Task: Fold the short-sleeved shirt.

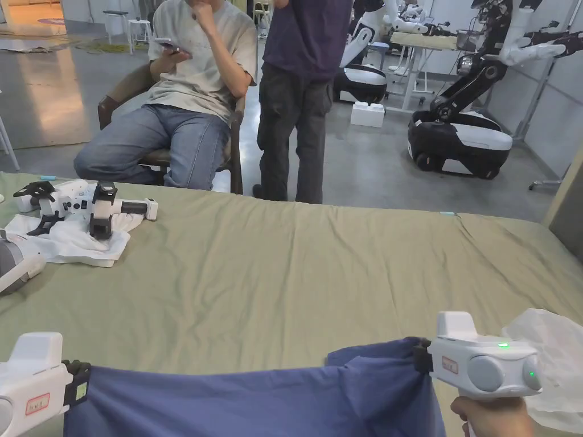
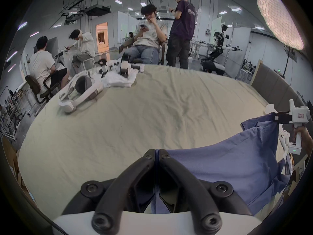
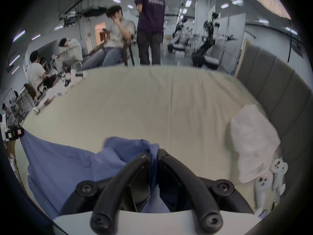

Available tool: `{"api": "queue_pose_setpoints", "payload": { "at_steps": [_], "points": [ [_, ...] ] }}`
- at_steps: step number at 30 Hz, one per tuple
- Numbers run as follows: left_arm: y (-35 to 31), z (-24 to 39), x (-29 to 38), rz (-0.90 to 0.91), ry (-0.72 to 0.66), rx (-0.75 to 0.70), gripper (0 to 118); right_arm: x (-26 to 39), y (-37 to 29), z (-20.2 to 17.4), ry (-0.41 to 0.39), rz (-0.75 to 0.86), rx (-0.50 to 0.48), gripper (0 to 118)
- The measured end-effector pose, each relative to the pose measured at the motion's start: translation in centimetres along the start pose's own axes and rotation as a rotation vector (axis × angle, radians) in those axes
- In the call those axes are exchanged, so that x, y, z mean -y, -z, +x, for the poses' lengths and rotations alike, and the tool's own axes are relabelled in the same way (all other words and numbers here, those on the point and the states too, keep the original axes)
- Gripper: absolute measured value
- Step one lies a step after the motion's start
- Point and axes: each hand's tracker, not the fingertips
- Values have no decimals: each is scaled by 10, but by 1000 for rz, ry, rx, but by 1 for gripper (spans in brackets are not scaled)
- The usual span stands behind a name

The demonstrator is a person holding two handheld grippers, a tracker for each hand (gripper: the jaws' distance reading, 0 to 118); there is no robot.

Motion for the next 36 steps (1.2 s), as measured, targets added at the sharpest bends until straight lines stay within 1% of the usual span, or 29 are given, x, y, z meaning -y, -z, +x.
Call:
{"api": "queue_pose_setpoints", "payload": {
  "at_steps": [8, 11, 13, 16, 19, 26, 30, 36],
  "points": [
    [-66, 10, -57, 193, 10, 23, 0, -46, -125, 13, -28, 247, 89, 4],
    [-93, 10, -88, 266, -14, 46, 0, -66, -160, 20, -21, 306, 110, 4],
    [-110, 12, -112, 298, -1, 42, 0, -81, -182, 24, -13, 359, 114, 4],
    [-130, 17, -149, 341, 20, 46, 0, -105, -206, 26, -15, 393, 126, 4],
    [-145, 21, -184, 383, 37, 37, 0, -130, -222, 26, -29, 440, 151, 4],
    [-160, 27, -253, 434, 62, 2, 0, -189, -235, 27, -6, 489, 177, 4],
    [-161, 27, -286, 455, 67, -7, 0, -226, -246, 21, -22, 524, 202, 4],
    [-169, 29, -324, 499, 64, -30, 0, -278, -267, 18, 13, 559, 178, 4]
  ]
}}
